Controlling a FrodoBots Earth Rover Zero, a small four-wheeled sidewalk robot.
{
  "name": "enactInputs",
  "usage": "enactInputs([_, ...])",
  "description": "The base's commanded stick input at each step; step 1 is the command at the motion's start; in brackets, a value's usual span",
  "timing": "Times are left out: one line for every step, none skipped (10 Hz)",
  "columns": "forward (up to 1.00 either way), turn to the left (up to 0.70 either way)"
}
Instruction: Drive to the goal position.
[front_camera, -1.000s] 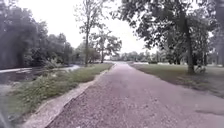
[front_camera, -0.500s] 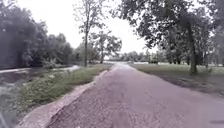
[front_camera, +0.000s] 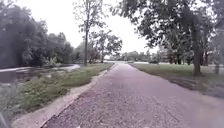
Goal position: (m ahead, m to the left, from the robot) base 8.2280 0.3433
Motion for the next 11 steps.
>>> enactInputs([0.70,0.00])
enactInputs([0.70,0.00])
enactInputs([0.70,0.00])
enactInputs([0.70,0.00])
enactInputs([0.70,0.00])
enactInputs([0.70,0.00])
enactInputs([0.70,0.00])
enactInputs([0.70,0.00])
enactInputs([0.70,0.00])
enactInputs([0.70,0.00])
enactInputs([0.70,0.00])
